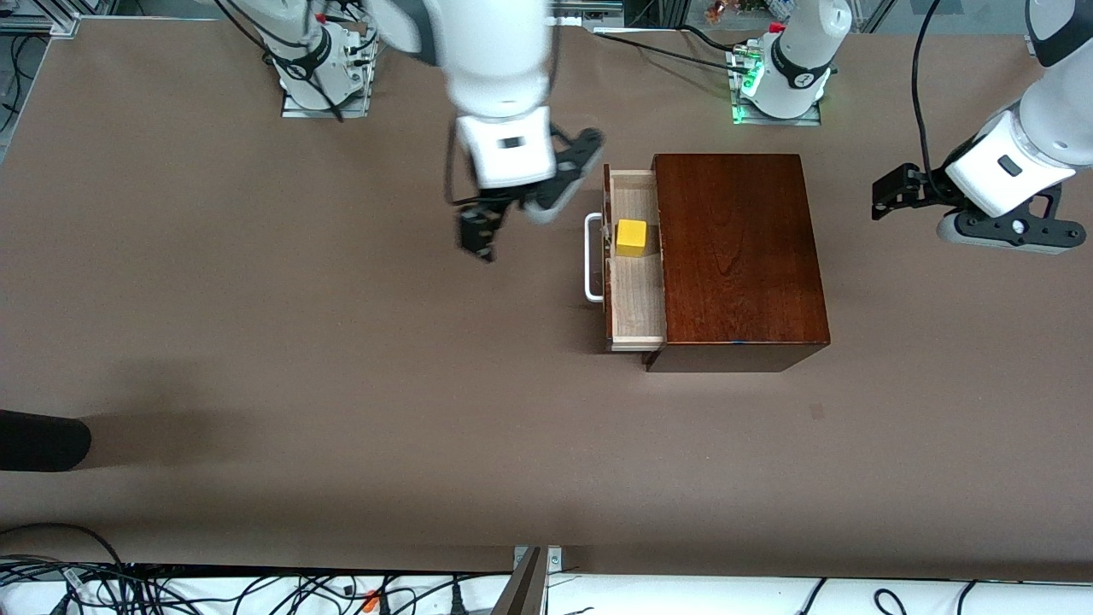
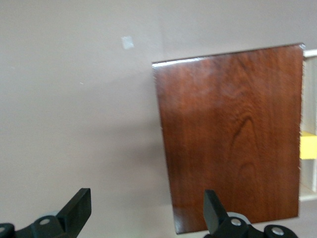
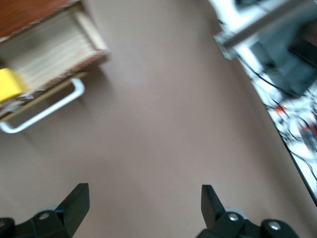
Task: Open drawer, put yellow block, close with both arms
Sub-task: 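Withdraw the right gripper while the left gripper moves to the drawer front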
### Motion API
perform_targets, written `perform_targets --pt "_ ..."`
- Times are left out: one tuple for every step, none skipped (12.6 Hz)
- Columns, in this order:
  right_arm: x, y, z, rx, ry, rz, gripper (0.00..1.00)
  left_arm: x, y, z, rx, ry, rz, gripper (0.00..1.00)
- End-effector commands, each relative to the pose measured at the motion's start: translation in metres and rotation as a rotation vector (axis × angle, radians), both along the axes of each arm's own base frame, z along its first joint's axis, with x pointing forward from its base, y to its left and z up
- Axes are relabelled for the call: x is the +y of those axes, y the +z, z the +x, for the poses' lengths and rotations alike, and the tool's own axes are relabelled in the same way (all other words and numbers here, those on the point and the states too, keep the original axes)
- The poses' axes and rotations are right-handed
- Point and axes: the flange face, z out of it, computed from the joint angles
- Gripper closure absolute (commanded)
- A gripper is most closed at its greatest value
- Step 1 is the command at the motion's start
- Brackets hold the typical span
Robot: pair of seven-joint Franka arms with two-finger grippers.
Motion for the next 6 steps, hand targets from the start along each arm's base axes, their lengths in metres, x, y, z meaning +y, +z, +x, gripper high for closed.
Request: perform_targets --pt "-0.089 0.022 0.030 0.113 -0.161 0.084 0.00 -0.045 0.001 -0.005 0.043 -0.094 -0.049 0.00" --pt "-0.134 0.031 0.043 0.159 -0.238 0.126 0.00 -0.082 -0.008 -0.008 0.061 -0.158 -0.059 0.00" --pt "-0.179 0.043 0.054 0.171 -0.328 0.162 0.00 -0.111 -0.009 -0.009 0.063 -0.210 -0.079 0.00" --pt "-0.221 0.046 0.063 0.181 -0.407 0.180 0.00 -0.149 -0.018 -0.010 0.079 -0.278 -0.095 0.00" --pt "-0.258 0.050 0.063 0.210 -0.474 0.192 0.00 -0.178 -0.025 -0.009 0.086 -0.330 -0.113 0.00" --pt "-0.290 0.054 0.060 0.235 -0.534 0.207 0.00 -0.211 -0.040 -0.008 0.108 -0.377 -0.162 0.00"
